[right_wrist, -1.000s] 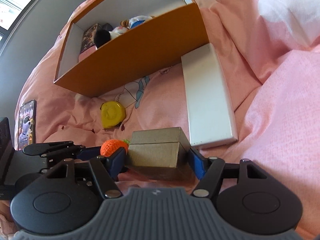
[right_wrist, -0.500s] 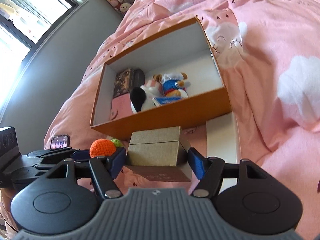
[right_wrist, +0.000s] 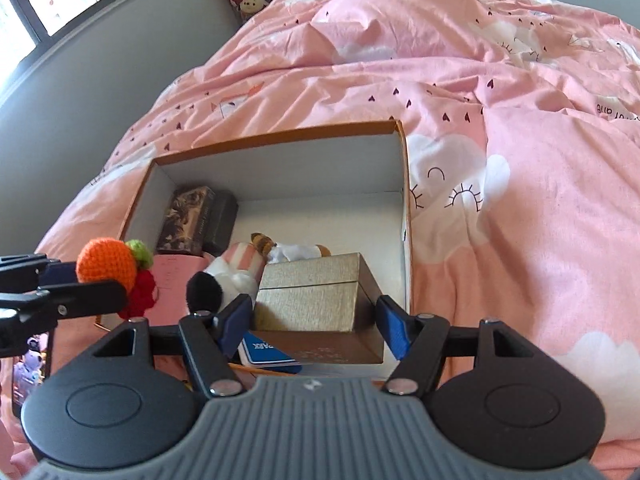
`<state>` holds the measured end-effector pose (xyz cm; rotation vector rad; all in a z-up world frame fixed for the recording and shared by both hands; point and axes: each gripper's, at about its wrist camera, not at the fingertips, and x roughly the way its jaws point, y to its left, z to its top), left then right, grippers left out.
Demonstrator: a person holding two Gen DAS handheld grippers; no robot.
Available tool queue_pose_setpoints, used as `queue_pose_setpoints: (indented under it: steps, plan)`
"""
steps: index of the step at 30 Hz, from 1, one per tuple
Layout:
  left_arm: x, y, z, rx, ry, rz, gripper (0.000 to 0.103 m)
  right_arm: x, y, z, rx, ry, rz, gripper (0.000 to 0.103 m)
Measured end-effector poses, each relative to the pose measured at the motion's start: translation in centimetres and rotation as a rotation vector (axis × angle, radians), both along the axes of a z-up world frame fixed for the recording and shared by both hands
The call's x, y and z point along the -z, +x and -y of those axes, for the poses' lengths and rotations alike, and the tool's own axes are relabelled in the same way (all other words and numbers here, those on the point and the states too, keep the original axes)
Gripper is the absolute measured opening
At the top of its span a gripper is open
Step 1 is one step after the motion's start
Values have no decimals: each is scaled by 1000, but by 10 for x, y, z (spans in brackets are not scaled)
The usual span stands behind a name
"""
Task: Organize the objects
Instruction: 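Lift the crochet ball and tan box over the shoebox, then lower the tan box into the shoebox and open the right tool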
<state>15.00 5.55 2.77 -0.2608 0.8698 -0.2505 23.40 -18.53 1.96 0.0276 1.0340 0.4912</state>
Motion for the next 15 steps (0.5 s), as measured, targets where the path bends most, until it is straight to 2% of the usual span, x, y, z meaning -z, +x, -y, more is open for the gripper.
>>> queue_pose_setpoints:
  steps: [7, 15]
  plan:
    - [17, 18, -7, -5, -11, -25, 46, 31, 16, -21, -17, -126, -52, 69]
    - [26, 28, -14, -12, -7, -46, 46, 49, 24, -40, -38, -238, -116, 69]
